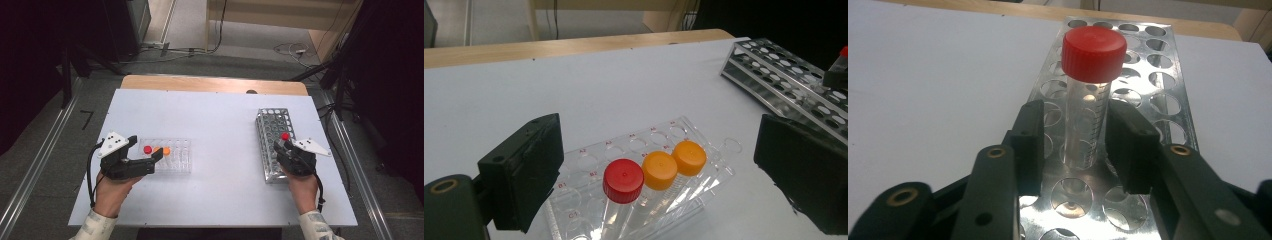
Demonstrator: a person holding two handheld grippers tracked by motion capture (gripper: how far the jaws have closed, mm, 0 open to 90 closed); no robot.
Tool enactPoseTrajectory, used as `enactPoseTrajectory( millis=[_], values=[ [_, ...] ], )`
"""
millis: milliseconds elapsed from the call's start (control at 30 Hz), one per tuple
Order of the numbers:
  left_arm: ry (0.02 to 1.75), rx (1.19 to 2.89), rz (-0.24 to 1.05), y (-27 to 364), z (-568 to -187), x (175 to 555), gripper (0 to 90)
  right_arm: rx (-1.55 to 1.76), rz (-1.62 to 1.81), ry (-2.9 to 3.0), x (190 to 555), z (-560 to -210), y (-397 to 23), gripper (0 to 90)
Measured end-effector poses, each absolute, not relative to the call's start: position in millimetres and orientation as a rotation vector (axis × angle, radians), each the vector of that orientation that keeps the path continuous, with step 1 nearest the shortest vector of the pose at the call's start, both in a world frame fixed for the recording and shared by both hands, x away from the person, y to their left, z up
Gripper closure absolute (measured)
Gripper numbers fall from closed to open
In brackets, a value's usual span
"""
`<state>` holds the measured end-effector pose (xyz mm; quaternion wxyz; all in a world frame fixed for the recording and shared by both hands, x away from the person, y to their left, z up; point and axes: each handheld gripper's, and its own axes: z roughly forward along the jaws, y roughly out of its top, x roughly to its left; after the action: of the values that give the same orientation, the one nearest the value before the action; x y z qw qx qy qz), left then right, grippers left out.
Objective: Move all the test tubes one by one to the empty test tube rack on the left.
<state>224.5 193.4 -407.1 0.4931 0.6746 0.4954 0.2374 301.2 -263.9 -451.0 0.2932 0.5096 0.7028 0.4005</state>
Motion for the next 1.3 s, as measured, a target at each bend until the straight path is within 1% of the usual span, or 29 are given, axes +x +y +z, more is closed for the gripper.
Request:
enactPoseTrajectory(
  millis=[167,200,400,867,1033,1300],
  values=[
    [1.202,1.635,0.574,193.1,-407.0,224.3,6.7,1.388,1.056,1.865,302.5,-451.3,-265.1,70.5],
    [1.203,1.635,0.576,193.2,-406.9,224.3,6.7,1.387,1.057,1.859,302.2,-450.9,-265.1,71.0],
    [1.203,1.636,0.574,192.3,-407.3,224.3,6.7,1.370,1.087,1.825,297.6,-443.4,-264.5,71.1],
    [1.198,1.631,0.583,190.6,-405.5,222.6,7.1,1.253,1.175,1.749,273.4,-396.6,-266.9,71.2],
    [1.187,1.631,0.585,187.5,-403.6,220.7,7.9,1.209,1.205,1.792,265.6,-393.3,-256.6,71.2],
    [1.148,1.652,0.578,176.3,-401.8,216.2,8.9,1.134,1.270,1.913,255.0,-396.6,-227.0,71.2]
  ],
)
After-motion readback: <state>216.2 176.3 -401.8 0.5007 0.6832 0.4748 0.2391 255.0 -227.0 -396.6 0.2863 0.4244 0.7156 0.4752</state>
